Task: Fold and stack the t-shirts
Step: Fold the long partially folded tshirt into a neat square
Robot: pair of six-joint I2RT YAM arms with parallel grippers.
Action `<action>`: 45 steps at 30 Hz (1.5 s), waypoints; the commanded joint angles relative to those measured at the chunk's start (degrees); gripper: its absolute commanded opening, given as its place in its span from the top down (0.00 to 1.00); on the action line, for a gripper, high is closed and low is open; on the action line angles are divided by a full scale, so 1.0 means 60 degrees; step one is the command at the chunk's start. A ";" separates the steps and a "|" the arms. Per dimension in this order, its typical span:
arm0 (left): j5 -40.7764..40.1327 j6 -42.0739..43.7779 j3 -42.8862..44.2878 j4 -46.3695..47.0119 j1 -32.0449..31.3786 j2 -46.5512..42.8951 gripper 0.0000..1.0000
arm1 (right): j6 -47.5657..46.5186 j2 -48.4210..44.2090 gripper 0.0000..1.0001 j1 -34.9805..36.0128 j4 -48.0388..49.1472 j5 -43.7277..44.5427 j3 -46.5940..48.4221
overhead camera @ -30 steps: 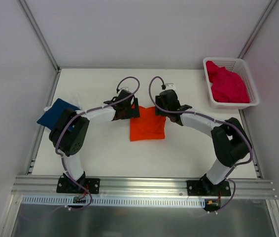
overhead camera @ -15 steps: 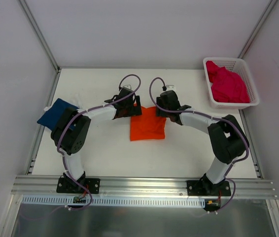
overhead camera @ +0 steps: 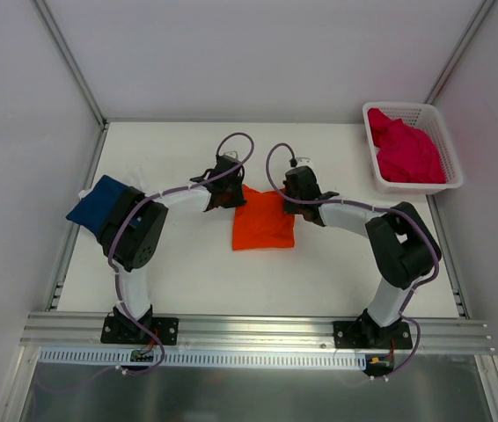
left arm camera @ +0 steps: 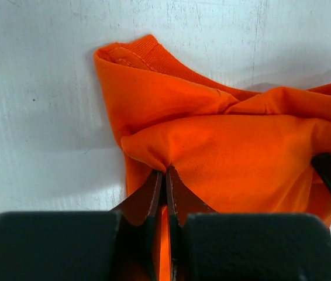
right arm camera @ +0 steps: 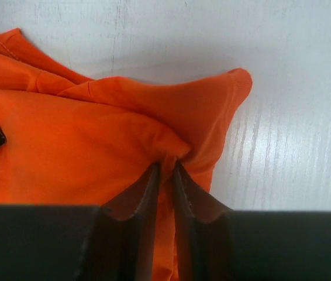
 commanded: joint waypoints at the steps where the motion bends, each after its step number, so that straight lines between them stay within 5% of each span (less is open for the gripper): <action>1: 0.0167 -0.0050 0.0355 0.0173 0.0127 0.0108 1.00 | 0.0095 0.0003 0.89 -0.0035 0.0339 -0.0076 -0.0090; 5: 0.0153 -0.0065 0.0369 0.0158 0.0127 0.0079 1.00 | 0.0095 -0.0259 0.99 -0.0035 0.0456 0.0216 -0.0295; 22: -0.0316 0.0228 0.0413 0.0158 0.0127 -0.1049 1.00 | -0.0520 -0.2399 1.00 -0.0035 0.0002 0.1360 -0.0691; 40: -0.0053 0.0477 0.1204 0.0158 0.0127 -0.0507 1.00 | -0.0623 -0.1389 1.00 -0.0020 -0.0159 0.1667 -0.0193; 45: -0.0126 0.0463 0.1175 0.0173 0.0127 -0.0594 1.00 | -0.0944 -0.1549 0.99 0.0373 -0.0686 0.2792 -0.0002</action>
